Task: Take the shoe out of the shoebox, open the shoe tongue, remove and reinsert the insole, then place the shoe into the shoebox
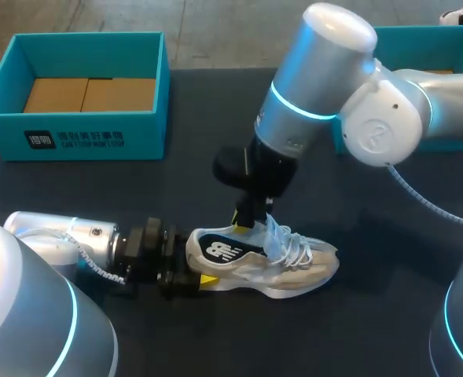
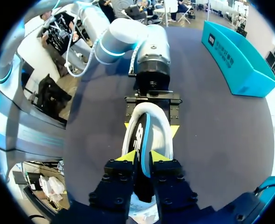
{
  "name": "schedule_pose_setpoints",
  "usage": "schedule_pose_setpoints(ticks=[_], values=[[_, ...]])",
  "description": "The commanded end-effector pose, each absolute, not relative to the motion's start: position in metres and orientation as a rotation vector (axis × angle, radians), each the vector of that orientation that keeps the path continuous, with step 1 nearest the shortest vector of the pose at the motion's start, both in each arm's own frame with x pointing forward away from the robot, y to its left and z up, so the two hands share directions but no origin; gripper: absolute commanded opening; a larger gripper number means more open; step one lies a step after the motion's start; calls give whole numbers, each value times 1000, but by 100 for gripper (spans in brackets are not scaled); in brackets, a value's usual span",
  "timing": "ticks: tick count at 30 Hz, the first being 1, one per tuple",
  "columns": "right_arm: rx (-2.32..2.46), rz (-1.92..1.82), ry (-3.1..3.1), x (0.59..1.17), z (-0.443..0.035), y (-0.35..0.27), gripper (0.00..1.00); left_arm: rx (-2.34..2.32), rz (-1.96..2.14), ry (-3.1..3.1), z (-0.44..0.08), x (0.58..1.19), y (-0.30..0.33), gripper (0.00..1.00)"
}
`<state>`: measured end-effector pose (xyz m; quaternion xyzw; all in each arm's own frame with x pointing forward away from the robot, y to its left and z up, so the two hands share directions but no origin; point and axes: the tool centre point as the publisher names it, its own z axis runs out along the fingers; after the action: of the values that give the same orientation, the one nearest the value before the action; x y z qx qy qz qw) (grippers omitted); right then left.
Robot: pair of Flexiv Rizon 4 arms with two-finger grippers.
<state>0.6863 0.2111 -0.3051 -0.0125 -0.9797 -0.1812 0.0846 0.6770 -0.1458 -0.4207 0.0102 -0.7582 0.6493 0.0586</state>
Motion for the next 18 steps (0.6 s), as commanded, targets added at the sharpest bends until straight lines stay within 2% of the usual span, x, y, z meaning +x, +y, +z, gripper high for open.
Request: schedule_pose_setpoints(ticks=[1,4,18], values=[[-29,-529,-2908,686,-310,219,24,32,1966,-2298,-424,678,-143,0],[-27,-541,-2898,686,-314,220,27,32,1966,-2298,-424,678,-143,0],[-39,-495,-2848,683,-325,224,30,32,1966,-2298,-424,678,-143,0]])
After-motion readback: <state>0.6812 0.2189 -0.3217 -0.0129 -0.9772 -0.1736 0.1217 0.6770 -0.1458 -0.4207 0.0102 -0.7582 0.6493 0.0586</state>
